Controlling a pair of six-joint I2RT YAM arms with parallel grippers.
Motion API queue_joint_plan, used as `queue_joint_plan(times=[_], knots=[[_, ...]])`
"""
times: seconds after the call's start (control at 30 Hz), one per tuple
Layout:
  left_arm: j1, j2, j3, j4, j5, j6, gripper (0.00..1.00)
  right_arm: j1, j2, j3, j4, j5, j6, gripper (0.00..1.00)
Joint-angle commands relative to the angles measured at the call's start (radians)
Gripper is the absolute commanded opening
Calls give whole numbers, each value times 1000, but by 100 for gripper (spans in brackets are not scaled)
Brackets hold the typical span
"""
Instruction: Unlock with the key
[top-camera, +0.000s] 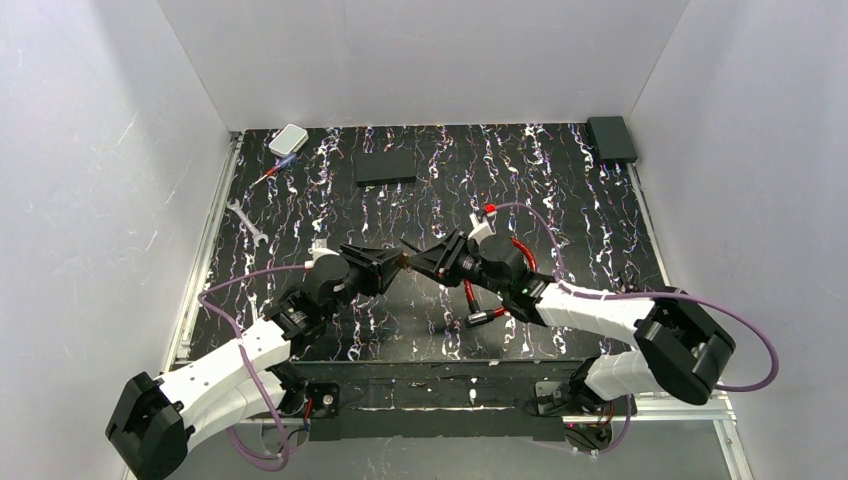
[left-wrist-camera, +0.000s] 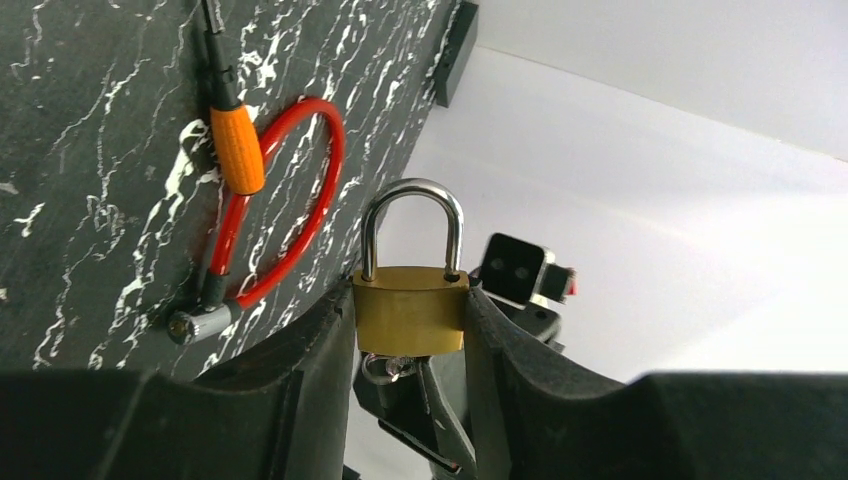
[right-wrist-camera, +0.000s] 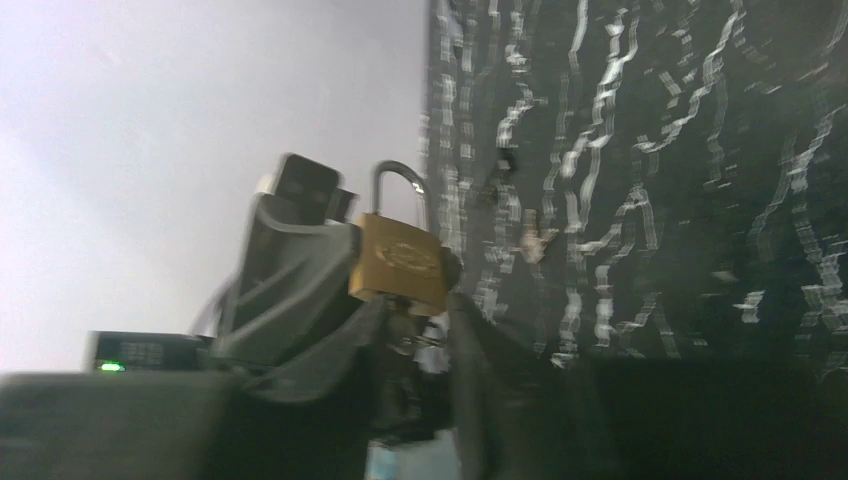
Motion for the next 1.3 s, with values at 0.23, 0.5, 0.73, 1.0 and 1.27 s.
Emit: queue_joint_plan(times=[0.23, 0.5, 0.73, 1.0, 1.27], knots=[[-16, -45, -19, 138, 30, -29, 0, -6, -170, 252, -530, -53, -685, 74], [-16, -14, -6, 138, 37, -24, 0, 68, -168, 327, -620, -63, -876, 79], [-16, -6, 6, 138, 47, -16, 0, 116, -171, 343, -595, 94, -906, 75], [-16, -10, 7, 138, 49, -16, 0, 180, -159, 351, -534, 302, -949, 70], [-16, -1, 30, 137, 62, -20, 0, 190, -118, 347, -449, 353, -946, 66]])
